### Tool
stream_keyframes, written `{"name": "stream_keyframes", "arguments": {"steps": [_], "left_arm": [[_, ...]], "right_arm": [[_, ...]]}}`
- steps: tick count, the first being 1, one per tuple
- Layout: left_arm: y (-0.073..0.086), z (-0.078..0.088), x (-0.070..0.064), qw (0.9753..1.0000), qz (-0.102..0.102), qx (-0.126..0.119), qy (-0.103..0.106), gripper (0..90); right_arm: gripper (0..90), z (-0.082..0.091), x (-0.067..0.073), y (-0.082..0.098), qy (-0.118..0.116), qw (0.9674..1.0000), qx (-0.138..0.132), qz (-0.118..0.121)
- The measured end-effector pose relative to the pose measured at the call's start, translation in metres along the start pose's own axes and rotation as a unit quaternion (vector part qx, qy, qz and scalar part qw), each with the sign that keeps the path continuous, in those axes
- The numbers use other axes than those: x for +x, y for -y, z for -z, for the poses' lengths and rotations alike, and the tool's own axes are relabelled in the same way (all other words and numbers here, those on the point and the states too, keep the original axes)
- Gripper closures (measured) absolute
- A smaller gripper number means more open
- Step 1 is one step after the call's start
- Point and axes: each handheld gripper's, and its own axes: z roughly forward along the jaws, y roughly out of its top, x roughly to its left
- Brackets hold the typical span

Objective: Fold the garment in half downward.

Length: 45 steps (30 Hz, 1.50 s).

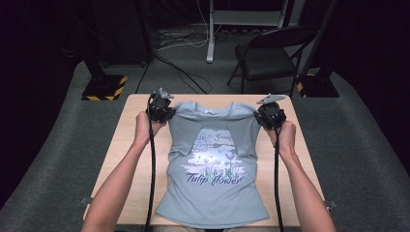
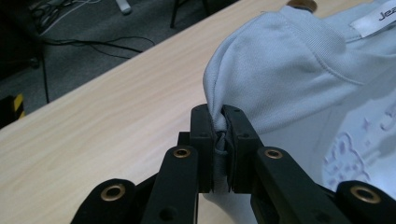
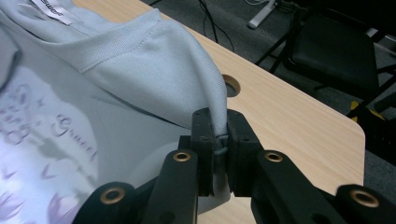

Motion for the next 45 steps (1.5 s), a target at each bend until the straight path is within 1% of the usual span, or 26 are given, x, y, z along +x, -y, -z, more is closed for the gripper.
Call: {"name": "stream_keyframes", "arguments": {"steps": [1,4,5,6,7,8,9,10,14,15,22,23,24,26,27,28,33,34,35,37,38,39,40,42,43,45], "left_arm": [[0.004,0.003,-0.002,1.0000,0.002,-0.002,0.005,82.6],[0.018,0.017,-0.010,0.9998,-0.003,-0.003,0.020,82.7],[0.018,0.017,-0.010,0.9998,-0.003,-0.003,0.020,82.7],[0.025,0.025,-0.014,0.9996,-0.007,-0.003,0.028,82.7],[0.025,0.025,-0.014,0.9996,-0.007,-0.003,0.028,82.6],[0.030,0.032,-0.018,0.9994,-0.012,-0.003,0.033,82.7],[0.030,0.032,-0.018,0.9994,-0.012,-0.003,0.033,82.7],[0.036,0.039,-0.022,0.9990,-0.012,-0.003,0.042,82.7],[0.045,0.047,-0.026,0.9985,-0.012,0.001,0.053,82.7],[0.052,0.052,-0.028,0.9980,-0.008,0.003,0.062,82.7],[0.081,0.062,-0.035,0.9957,0.000,0.021,0.090,82.6],[0.081,0.062,-0.035,0.9957,0.000,0.021,0.090,82.6],[0.088,0.064,-0.038,0.9949,0.001,0.026,0.097,82.6],[0.092,0.066,-0.041,0.9943,-0.002,0.030,0.102,82.6],[0.094,0.067,-0.042,0.9941,-0.001,0.031,0.104,82.6],[0.095,0.068,-0.043,0.9938,0.000,0.031,0.107,82.6],[0.107,0.074,-0.051,0.9905,0.003,0.039,0.132,82.6],[0.111,0.074,-0.053,0.9898,0.004,0.041,0.136,82.6],[0.113,0.074,-0.054,0.9891,0.004,0.044,0.141,82.6],[0.124,0.071,-0.062,0.9869,0.004,0.057,0.151,82.6],[0.124,0.071,-0.062,0.9869,0.004,0.057,0.151,82.6],[0.130,0.069,-0.064,0.9857,0.009,0.061,0.156,82.6],[0.134,0.067,-0.065,0.9849,0.011,0.066,0.160,82.6],[0.142,0.063,-0.067,0.9833,0.020,0.073,0.166,82.6],[0.144,0.062,-0.067,0.9825,0.018,0.077,0.169,82.6],[0.152,0.060,-0.068,0.9803,0.032,0.078,0.179,82.7]], "right_arm": [[83.2,0.005,0.003,0.002,-0.002,1.0000,0.000,0.006],[83.2,0.024,0.015,0.011,-0.012,0.9997,-0.003,0.022],[83.2,0.024,0.015,0.011,-0.012,0.9997,-0.003,0.022],[83.2,0.035,0.022,0.018,-0.016,0.9993,-0.003,0.033],[83.2,0.035,0.022,0.018,-0.016,0.9993,-0.003,0.033],[83.2,0.042,0.028,0.023,-0.017,0.9990,-0.004,0.042],[83.2,0.046,0.031,0.026,-0.019,0.9988,-0.005,0.045],[83.2,0.049,0.033,0.029,-0.021,0.9986,-0.007,0.048],[83.2,0.061,0.042,0.041,-0.029,0.9981,-0.012,0.053],[83.2,0.064,0.044,0.046,-0.032,0.9979,-0.014,0.055],[83.1,0.085,0.059,0.075,-0.051,0.9969,-0.017,0.058],[83.1,0.085,0.059,0.075,-0.051,0.9969,-0.017,0.058],[83.1,0.089,0.065,0.083,-0.056,0.9966,-0.013,0.060],[83.1,0.090,0.067,0.085,-0.058,0.9964,-0.011,0.061],[83.1,0.092,0.072,0.094,-0.065,0.9961,-0.004,0.060],[83.1,0.092,0.073,0.096,-0.066,0.9960,-0.001,0.061],[83.1,0.095,0.078,0.109,-0.074,0.9955,0.010,0.058],[83.0,0.097,0.079,0.115,-0.082,0.9951,0.014,0.053],[83.0,0.097,0.079,0.115,-0.082,0.9951,0.014,0.053],[83.0,0.096,0.082,0.124,-0.093,0.9940,0.024,0.052],[83.0,0.096,0.082,0.124,-0.093,0.9940,0.024,0.052],[82.9,0.095,0.083,0.128,-0.098,0.9935,0.028,0.051],[82.9,0.093,0.086,0.137,-0.109,0.9923,0.036,0.047],[82.9,0.092,0.087,0.140,-0.115,0.9916,0.040,0.043],[82.9,0.090,0.088,0.146,-0.119,0.9908,0.045,0.044],[82.9,0.087,0.090,0.154,-0.126,0.9898,0.054,0.039]]}}
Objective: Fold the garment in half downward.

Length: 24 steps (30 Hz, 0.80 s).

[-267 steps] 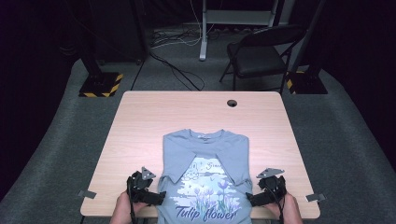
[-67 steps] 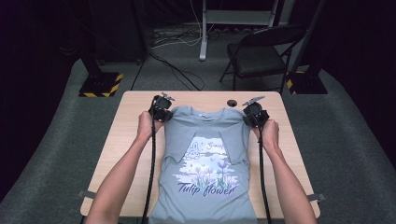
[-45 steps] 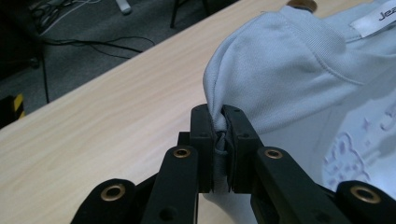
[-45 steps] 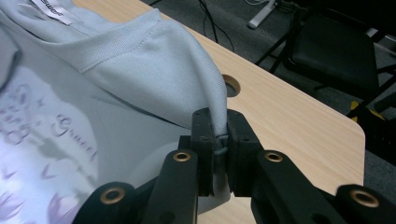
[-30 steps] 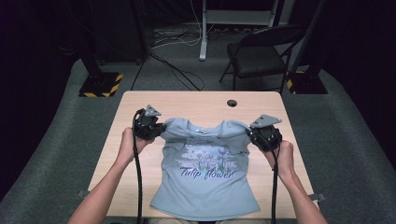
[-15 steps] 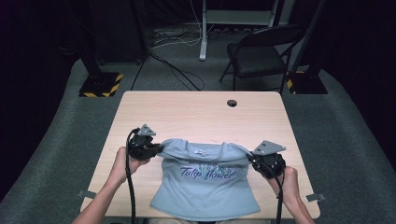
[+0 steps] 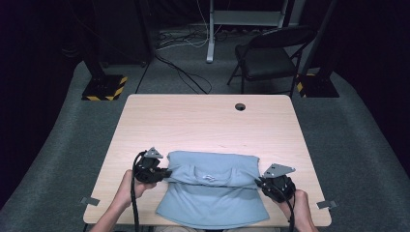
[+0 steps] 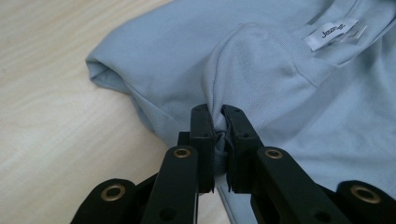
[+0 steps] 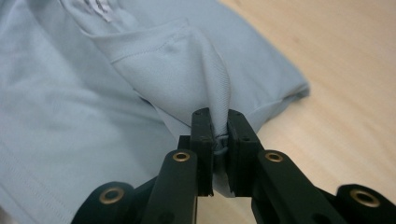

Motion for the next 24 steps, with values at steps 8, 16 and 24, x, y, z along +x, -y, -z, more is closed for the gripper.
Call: {"name": "stream_keyframes", "arguments": {"steps": [8,16,24], "left_arm": [[0.019,-0.003,-0.003,0.9997,0.017,0.000,0.018,82.6],[0.033,-0.019,-0.008,0.9995,0.013,0.027,0.006,82.5],[0.034,-0.024,-0.009,0.9994,0.008,0.035,0.000,82.5]], "right_arm": [[82.7,-0.003,0.002,0.018,-0.027,0.9995,0.005,-0.014],[82.6,-0.020,0.004,0.031,-0.050,0.9977,0.046,-0.011],[82.3,-0.028,0.003,0.030,-0.050,0.9966,0.065,-0.010]]}}
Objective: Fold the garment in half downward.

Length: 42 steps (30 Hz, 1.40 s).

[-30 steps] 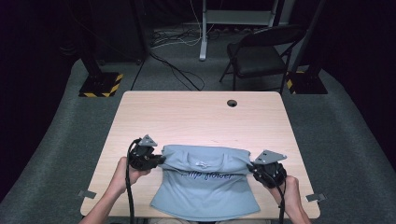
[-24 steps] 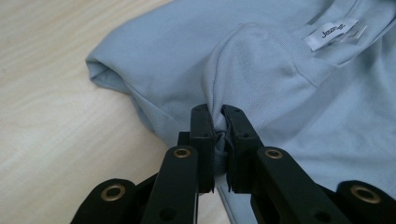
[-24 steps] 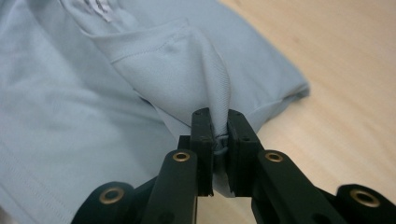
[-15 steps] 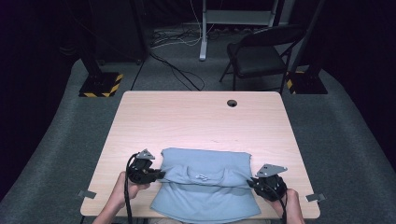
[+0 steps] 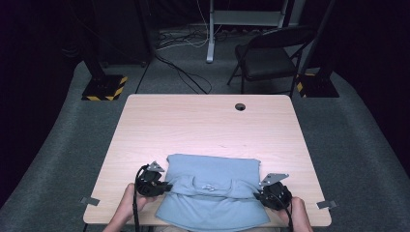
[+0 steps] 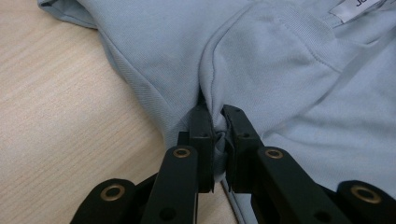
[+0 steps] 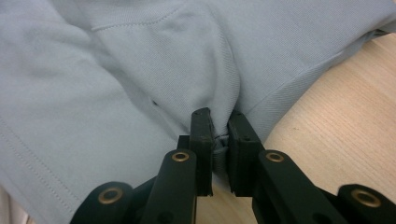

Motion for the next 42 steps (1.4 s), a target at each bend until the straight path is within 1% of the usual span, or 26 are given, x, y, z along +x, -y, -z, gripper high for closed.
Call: {"name": "stream_keyframes", "arguments": {"steps": [8,16,27,28,30,35,42], "left_arm": [[-0.002,-0.001,0.005,1.0000,0.004,-0.004,-0.006,82.4],[-0.010,-0.004,0.013,0.9998,0.001,-0.003,-0.017,82.3],[-0.022,-0.011,0.024,0.9998,0.002,-0.007,-0.018,82.1],[-0.023,-0.011,0.024,0.9998,0.003,-0.007,-0.019,82.1],[-0.025,-0.012,0.025,0.9998,0.000,-0.007,-0.020,82.1],[-0.029,-0.014,0.028,0.9998,0.003,-0.009,-0.019,82.0],[-0.032,-0.016,0.031,0.9998,0.003,-0.009,-0.018,81.9]], "right_arm": [[82.1,-0.004,-0.001,-0.004,0.010,0.9999,-0.001,-0.003],[81.9,-0.010,-0.010,-0.011,0.016,0.9998,-0.007,-0.004],[81.3,-0.016,-0.022,-0.020,0.024,0.9997,-0.008,-0.007],[81.3,-0.016,-0.022,-0.020,0.025,0.9996,-0.008,-0.010],[81.1,-0.017,-0.024,-0.021,0.027,0.9996,-0.008,-0.010],[81.0,-0.018,-0.029,-0.024,0.031,0.9995,-0.008,-0.010],[80.9,-0.020,-0.033,-0.026,0.032,0.9994,-0.009,-0.014]]}}
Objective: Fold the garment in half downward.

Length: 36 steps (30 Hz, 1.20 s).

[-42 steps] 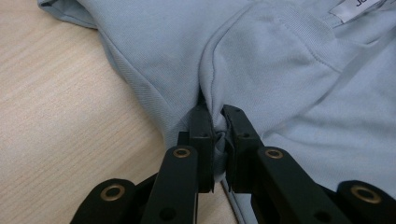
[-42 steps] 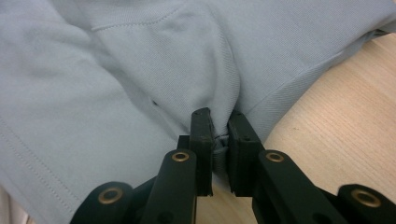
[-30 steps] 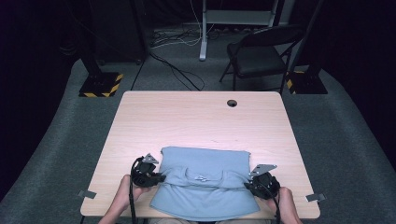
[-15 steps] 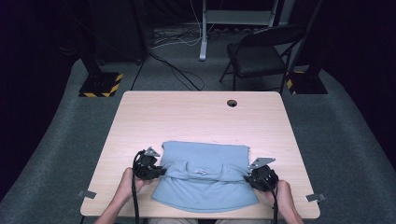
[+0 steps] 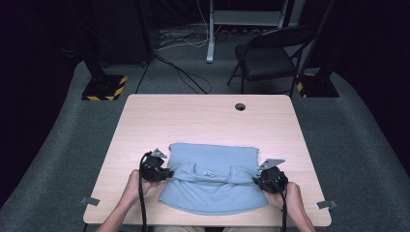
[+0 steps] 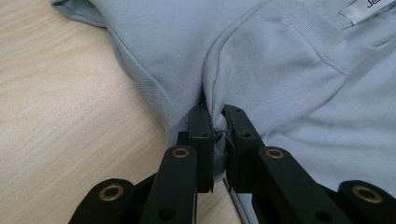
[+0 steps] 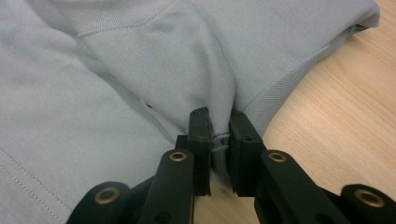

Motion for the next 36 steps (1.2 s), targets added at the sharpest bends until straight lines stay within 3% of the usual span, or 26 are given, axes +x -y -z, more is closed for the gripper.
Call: {"name": "stream_keyframes", "arguments": {"steps": [15,18,26,36], "left_arm": [[-0.002,-0.001,0.001,1.0000,-0.004,-0.003,-0.002,80.4],[-0.001,0.001,0.001,0.9999,-0.010,-0.001,0.001,78.2],[-0.002,0.012,-0.002,0.9994,-0.030,0.016,0.010,61.5],[-0.028,0.024,-0.007,0.9973,-0.069,0.022,0.009,50.4]], "right_arm": [[78.6,-0.001,-0.003,-0.001,-0.001,1.0000,-0.002,0.004],[74.4,0.000,-0.004,-0.001,-0.002,1.0000,0.001,0.006],[57.6,0.007,-0.006,0.003,-0.022,0.9997,0.005,0.012],[45.0,0.012,0.000,-0.028,-0.026,0.9980,0.005,0.058]]}}
